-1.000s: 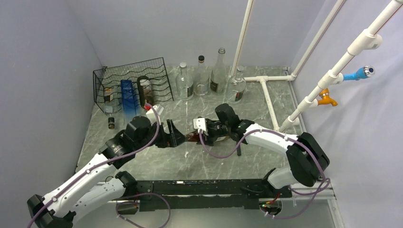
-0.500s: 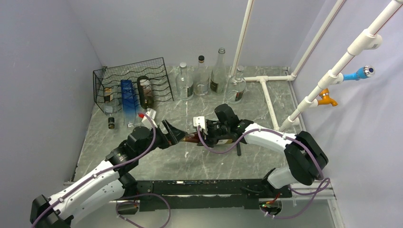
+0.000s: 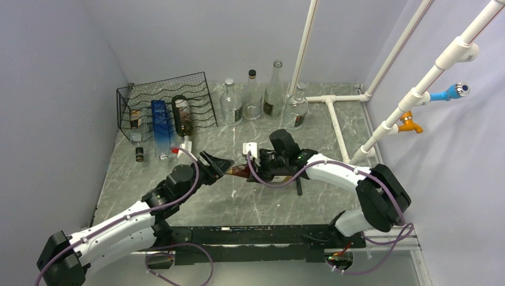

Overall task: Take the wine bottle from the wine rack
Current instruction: Pick up the wine bottle from the wine rack, then place the wine bottle at the center of the board.

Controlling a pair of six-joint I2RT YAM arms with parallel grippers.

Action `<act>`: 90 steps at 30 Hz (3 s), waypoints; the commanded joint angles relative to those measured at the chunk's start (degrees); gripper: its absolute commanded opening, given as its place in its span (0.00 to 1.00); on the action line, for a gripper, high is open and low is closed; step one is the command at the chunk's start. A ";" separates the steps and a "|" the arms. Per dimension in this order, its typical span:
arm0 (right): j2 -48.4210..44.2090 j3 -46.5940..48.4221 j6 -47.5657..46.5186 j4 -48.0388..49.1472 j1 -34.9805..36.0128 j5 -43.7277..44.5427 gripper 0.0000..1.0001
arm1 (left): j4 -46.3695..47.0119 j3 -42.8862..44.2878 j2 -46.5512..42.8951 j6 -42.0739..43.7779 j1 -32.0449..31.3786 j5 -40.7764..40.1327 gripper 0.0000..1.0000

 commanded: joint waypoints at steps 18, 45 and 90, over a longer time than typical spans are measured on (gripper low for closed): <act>-1.51 5.70 10.47 6.37 -0.01 -7.46 0.45 | 0.43 11.49 2.71 10.23 -3.02 -8.21 0.00; -12.86 9.74 1.44 -11.84 -18.61 -29.12 1.00 | -14.37 47.43 21.46 42.44 2.12 2.52 0.00; -11.11 7.52 -0.27 -11.13 -20.96 -26.18 1.00 | -10.97 80.17 49.86 64.27 11.98 5.07 0.00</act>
